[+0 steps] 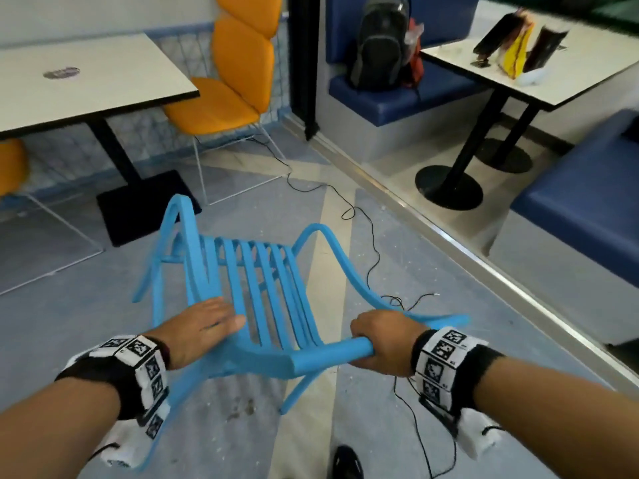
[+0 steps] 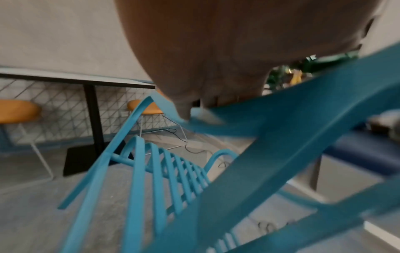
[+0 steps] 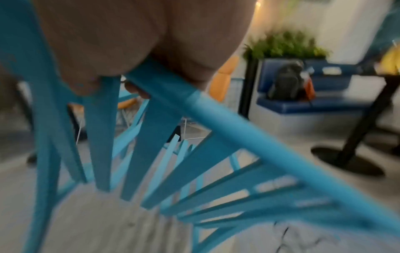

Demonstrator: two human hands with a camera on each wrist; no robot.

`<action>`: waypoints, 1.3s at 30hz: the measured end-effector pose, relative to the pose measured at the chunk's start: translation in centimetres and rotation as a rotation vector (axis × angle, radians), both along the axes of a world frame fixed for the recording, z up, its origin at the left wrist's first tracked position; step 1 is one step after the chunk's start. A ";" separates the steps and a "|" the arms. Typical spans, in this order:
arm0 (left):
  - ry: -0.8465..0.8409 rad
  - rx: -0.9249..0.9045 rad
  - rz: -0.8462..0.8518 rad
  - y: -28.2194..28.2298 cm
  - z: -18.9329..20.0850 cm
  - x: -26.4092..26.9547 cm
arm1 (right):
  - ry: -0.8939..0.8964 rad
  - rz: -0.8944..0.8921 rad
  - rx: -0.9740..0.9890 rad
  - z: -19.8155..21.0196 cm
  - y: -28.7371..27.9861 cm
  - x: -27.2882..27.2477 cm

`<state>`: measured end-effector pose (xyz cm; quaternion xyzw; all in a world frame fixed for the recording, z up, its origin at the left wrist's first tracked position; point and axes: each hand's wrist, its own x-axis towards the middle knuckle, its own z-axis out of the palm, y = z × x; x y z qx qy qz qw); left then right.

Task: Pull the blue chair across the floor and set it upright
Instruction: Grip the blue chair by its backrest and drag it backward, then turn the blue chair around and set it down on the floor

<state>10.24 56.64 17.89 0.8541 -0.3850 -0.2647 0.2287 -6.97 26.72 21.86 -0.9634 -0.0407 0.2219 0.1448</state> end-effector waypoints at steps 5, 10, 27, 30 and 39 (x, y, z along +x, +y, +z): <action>0.271 0.057 0.028 -2.4 8.3 -5.0 | 0.007 0.047 0.070 -1.1 3.1 2.1; -0.271 0.549 -0.047 -4.4 10.2 -11.0 | -0.027 0.154 0.090 -1.1 7.7 3.2; -0.367 0.786 0.185 12.1 7.3 -11.3 | -0.069 0.148 -0.024 -3.6 15.6 3.7; -0.333 0.771 0.201 17.2 6.1 -10.5 | -0.065 0.163 -0.044 -3.4 20.1 4.2; -0.253 0.710 0.260 29.9 1.6 -9.0 | -0.054 0.215 -0.161 -4.9 32.6 6.3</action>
